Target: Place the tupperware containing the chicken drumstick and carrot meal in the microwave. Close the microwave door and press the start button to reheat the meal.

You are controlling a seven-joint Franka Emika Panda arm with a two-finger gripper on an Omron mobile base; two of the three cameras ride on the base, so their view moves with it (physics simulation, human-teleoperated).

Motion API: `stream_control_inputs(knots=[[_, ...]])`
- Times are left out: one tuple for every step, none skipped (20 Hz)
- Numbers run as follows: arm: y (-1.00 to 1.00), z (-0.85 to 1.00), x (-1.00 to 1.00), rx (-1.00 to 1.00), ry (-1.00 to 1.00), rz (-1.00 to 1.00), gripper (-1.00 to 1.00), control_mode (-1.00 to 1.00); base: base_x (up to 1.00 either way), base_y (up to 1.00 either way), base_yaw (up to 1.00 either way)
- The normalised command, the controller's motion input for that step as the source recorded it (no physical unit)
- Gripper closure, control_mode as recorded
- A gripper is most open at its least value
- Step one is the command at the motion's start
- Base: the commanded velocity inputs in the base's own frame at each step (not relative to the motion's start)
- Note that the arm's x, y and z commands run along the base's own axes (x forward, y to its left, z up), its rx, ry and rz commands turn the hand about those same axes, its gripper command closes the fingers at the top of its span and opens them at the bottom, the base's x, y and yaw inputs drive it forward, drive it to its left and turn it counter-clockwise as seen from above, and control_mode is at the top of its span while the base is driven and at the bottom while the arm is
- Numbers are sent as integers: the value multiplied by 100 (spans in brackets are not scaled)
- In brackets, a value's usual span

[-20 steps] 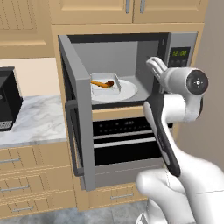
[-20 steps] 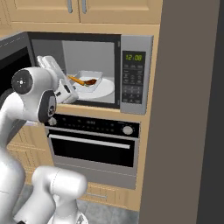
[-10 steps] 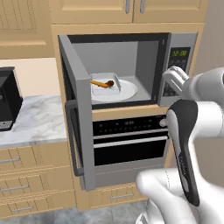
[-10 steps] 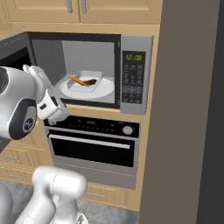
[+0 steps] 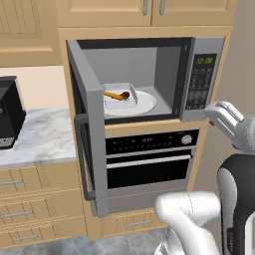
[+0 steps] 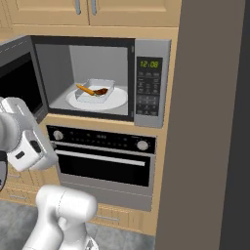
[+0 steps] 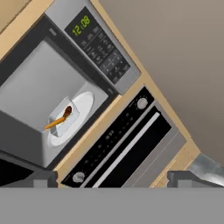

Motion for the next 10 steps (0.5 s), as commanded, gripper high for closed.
stream_control_inputs(knots=[[1, 0, -33, 0, -5, 6, -100, -100, 0, 0, 0], [0, 0, -1, 0, 0, 3, -100, -100, 0, 0, 0], [0, 0, 0, 0, 0, 0, -100, -100, 0, 0, 0], [0, 0, 0, 0, 0, 0, -100, -100, 0, 0, 0], [0, 0, 0, 0, 0, 0, -100, -100, 0, 0, 0], [0, 0, -1, -1, 0, 0, -100, -100, 0, 0, 0], [10, 0, -9, -2, 0, 0, -100, -100, 0, 0, 0], [31, 0, -18, -8, 0, 0, -100, -100, 0, 0, 0], [37, 0, -29, -10, 0, 0, -100, -100, 0, 0, 0], [39, 0, -41, -10, 0, 0, -100, -100, 0, 0, 0]])
